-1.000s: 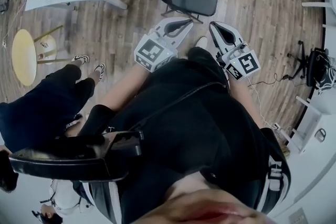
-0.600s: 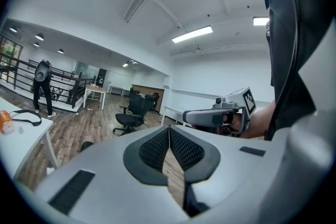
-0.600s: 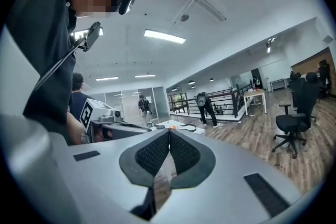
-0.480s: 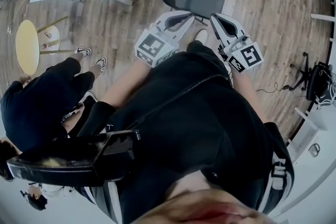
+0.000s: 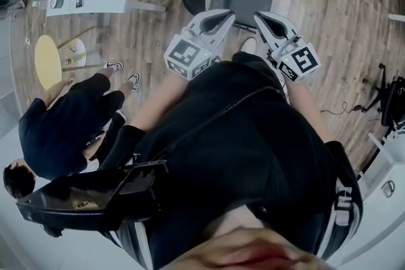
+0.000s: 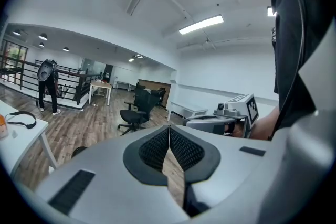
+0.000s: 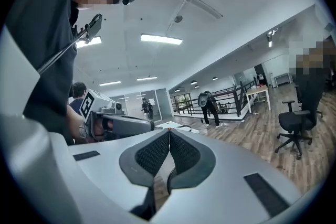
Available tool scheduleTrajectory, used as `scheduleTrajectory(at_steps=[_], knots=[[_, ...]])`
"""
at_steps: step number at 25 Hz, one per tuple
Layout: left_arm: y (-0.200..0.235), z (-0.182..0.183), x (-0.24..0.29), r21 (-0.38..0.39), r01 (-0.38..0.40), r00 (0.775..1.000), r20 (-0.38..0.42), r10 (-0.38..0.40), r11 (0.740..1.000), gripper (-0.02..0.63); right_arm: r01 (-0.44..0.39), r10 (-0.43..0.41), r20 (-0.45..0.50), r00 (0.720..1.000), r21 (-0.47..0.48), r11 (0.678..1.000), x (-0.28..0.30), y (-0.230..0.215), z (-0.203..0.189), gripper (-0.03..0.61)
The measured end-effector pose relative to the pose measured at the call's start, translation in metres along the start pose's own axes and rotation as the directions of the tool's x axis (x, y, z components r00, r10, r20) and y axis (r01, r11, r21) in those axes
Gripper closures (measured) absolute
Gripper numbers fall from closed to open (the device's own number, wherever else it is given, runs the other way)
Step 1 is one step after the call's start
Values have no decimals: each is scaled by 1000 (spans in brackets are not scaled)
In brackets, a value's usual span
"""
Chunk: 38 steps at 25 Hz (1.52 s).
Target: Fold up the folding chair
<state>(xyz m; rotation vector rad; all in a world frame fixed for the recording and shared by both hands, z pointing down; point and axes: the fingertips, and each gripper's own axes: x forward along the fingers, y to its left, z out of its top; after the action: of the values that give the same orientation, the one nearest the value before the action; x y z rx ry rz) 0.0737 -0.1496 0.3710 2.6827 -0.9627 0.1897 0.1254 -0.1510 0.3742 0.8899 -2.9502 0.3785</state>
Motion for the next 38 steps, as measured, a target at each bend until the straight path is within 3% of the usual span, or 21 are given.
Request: scheduleTrajectory(at_steps=[5,9,14,16,20,25,29,32,36,38], knots=[[5,4,25,-16,-57,998,-15,57,998,607,-40,40,-17,999,18,999,-5,-26,-2,566],[10,-4,34,-27,-52,998,-40,51,998,607,-40,41,-32,999,31,999,-2,-42,-9,566],[34,-15,34,-32,-39,997,-70,37,999,607,-25,39,-68,997,199,980,19,-54,-36,565],[46,-24,37,-40,-23,996,-91,19,999,607,3,21,-90,996,257,966,27,-62,-50,565],[76,-35,37,-44,13,991,-130,-19,999,607,84,-46,-143,989,277,957,42,-78,-73,565],[125,-57,30,-70,17,981,-192,-30,997,606,147,-71,-224,972,339,929,62,-89,-109,565],[167,-82,26,-89,-18,964,-267,-6,996,606,204,-104,-278,955,360,910,72,-109,-140,564],[200,-97,28,-99,-86,943,-328,49,991,606,235,-117,-302,946,394,889,75,-135,-164,563],[239,-125,34,-126,-165,894,-438,95,978,596,265,-122,-317,941,462,846,70,-169,-201,563],[262,-136,36,-140,-213,872,-474,124,967,536,265,-104,-338,935,477,838,72,-188,-227,561]])
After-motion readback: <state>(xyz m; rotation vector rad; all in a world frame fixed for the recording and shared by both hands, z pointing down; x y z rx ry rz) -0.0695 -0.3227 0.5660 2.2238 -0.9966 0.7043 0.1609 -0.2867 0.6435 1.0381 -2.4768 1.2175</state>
